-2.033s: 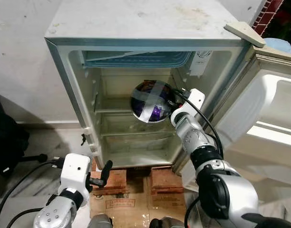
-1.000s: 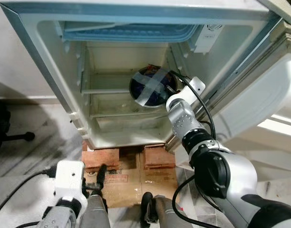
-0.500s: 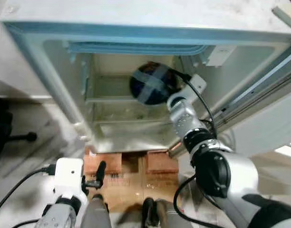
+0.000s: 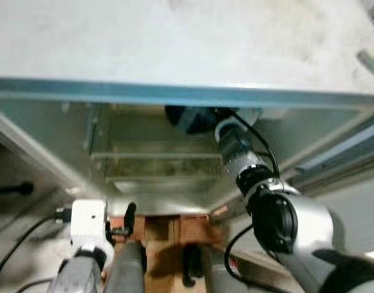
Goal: Restocking fridge
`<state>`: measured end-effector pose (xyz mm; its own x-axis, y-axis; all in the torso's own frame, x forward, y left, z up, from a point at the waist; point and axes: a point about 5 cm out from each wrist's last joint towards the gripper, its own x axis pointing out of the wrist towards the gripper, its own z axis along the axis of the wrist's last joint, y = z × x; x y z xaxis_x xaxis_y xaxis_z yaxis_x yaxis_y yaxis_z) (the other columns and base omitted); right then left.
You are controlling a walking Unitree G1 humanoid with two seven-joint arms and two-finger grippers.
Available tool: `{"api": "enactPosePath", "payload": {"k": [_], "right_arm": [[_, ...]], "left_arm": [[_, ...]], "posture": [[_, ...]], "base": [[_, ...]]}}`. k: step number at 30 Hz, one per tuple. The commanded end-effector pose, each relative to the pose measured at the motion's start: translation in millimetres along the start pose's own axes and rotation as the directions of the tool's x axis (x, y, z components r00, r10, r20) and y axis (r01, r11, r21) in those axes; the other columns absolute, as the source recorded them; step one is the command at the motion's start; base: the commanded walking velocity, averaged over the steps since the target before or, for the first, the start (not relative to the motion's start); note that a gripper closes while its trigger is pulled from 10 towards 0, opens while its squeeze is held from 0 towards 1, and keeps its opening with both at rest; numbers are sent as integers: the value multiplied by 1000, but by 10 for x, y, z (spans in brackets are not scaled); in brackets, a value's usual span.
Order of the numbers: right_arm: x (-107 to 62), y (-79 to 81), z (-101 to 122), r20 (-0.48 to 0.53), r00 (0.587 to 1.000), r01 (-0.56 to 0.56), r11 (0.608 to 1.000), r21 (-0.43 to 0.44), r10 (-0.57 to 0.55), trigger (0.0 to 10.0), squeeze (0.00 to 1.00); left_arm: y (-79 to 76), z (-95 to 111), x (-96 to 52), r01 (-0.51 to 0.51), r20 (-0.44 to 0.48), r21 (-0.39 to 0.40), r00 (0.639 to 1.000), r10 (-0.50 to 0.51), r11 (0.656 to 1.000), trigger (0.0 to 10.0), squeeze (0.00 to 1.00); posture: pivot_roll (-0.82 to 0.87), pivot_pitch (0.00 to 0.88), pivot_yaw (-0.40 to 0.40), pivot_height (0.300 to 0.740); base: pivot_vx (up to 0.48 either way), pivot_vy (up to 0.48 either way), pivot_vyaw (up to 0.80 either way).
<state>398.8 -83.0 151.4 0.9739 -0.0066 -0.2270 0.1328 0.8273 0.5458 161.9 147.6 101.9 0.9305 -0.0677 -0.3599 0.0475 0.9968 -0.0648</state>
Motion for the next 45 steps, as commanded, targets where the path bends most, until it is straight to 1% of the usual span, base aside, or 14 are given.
{"api": "enactPosePath", "payload": {"k": [1, 10, 12, 13, 14, 22, 27, 30, 33, 34, 35, 37, 40, 45], "right_arm": [[-4, -192, -45, -17, 997, 70, 997, 19, -69, 10000, 0], [-14, -183, -119, -59, 995, 85, 996, 10, -84, 10000, 0], [-22, -138, -158, -78, 993, 90, 995, 52, -86, 10000, 0], [-23, -121, -160, -77, 993, 89, 995, 47, -85, 10000, 90], [-23, -90, -154, -74, 994, 85, 995, 50, -81, 10000, 1000], [-22, 67, -109, -77, 992, 112, 977, 180, -99, 10000, 1000], [-22, 102, -87, -60, 994, 95, 983, 155, -87, 10000, 1000], [-7, 197, 61, 33, 998, -58, 998, 5, 58, 10000, 1000], [-6, 176, 132, 71, 984, -152, 980, -125, 162, 10000, 1000], [-11, 123, 158, 85, 973, -193, 958, -211, 215, 10000, 1000], [-11, 123, 158, 85, 973, -193, 958, -211, 215, 10000, 1000], [-33, -35, 155, 82, 956, -242, 917, -316, 280, 10000, 1000], [-94, -258, 132, 60, 936, -294, 864, -408, 347, 10000, 1000], [-246, -418, 91, 8, 877, -428, 789, -440, 480, 10000, 1000]], "left_arm": [[24, -68, -29, -18, -40, 0, 999, 18, 1000, 10000, 0], [34, -98, -6, -38, -55, 2, 998, 38, 999, 10000, 0], [30, -102, -6, -37, -57, 3, 998, 37, 999, 10000, 0], [31, -102, -4, -37, -58, 3, 998, 37, 999, 10000, 0], [31, -103, -2, -36, -60, 5, 998, 37, 999, 10000, 0], [30, -125, 11, -37, -78, 15, 996, 38, 999, 10000, 0], [27, -131, 29, -38, -84, 18, 996, 39, 999, 10000, 0], [23, -127, 59, -39, -81, 20, 996, 41, 999, 10000, 0], [33, -117, 86, -42, -71, 19, 996, 44, 999, 10000, 0], [34, -112, 111, -43, -66, 19, 997, 44, 999, 10000, 0], [34, -112, 111, -43, -66, 19, 997, 44, 999, 10000, 0], [33, -108, 160, -47, -57, 26, 997, 49, 999, 10000, 0], [13, -94, 223, -35, -39, 36, 999, 36, 999, 10000, 0], [17, -86, 289, -36, -34, 41, 999, 37, 999, 10000, 0]], "posture": [[192, 296, -151, 740], [190, 291, -153, 740], [190, 291, -153, 740], [191, 291, -153, 740], [192, 291, -153, 740], [193, 289, -153, 740], [191, 284, -154, 740], [185, 276, -157, 740], [172, 266, -160, 740], [163, 260, -160, 740], [163, 260, -160, 740], [146, 241, -160, 740], [132, 223, -158, 740], [121, 206, -153, 740]], "base": [[0, 0, 0], [0, 0, 0], [0, 0, 0], [0, 0, 0], [0, 0, 0], [0, 0, 0], [0, 0, 0], [0, 0, 0], [0, 0, 0], [0, 0, 0], [0, 0, 0], [0, 0, 0], [0, 0, 0], [0, 0, 0]]}}
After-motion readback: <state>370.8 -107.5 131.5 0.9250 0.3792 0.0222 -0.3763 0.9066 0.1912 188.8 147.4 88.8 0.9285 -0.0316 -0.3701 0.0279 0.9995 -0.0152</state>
